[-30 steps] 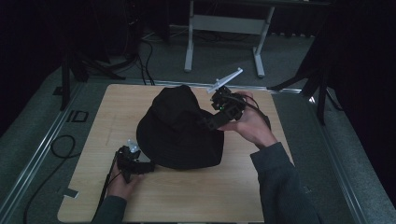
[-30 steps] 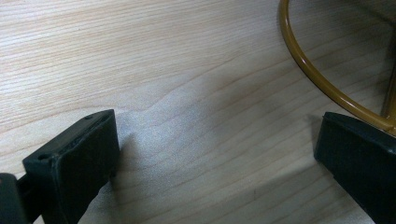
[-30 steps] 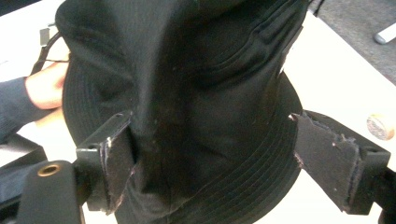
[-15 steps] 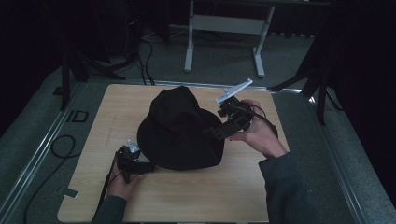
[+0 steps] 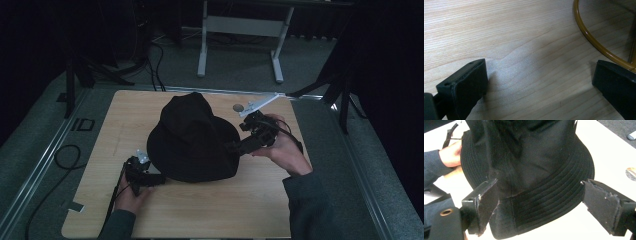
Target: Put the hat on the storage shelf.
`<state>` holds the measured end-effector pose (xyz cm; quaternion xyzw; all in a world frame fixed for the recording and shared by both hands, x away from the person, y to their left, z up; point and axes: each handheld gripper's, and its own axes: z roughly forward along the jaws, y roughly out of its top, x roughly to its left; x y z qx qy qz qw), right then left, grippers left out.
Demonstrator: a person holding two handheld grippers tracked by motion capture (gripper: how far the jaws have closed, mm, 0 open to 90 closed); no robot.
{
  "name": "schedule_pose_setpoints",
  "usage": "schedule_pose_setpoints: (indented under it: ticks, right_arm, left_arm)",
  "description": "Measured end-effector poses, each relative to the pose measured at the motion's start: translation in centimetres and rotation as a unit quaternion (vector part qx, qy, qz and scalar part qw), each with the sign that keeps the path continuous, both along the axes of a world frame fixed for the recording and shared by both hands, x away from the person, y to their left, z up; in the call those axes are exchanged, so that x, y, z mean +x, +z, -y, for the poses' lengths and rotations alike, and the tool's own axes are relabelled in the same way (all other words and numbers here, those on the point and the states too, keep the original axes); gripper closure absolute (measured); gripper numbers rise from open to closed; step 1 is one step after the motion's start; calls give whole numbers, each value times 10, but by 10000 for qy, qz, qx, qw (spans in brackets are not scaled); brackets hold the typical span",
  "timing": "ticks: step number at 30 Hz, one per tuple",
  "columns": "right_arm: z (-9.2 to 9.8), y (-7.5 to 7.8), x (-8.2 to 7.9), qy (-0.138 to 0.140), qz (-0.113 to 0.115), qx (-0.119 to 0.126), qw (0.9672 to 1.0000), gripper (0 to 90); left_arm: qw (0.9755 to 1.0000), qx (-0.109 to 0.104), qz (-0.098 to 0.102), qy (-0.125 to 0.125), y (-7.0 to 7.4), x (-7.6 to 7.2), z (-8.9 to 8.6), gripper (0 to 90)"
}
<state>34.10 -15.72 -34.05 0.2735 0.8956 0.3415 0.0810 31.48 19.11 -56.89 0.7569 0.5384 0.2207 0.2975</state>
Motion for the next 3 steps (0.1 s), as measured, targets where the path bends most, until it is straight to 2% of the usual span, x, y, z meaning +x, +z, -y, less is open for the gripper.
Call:
schedule_pose_setpoints:
  ticks: [3]
  right_arm:
    - [0,-3,-1,22,-8,-5,10000,135]
  left_arm:
    - [10000,-6,-1,5,0,0,0,3]
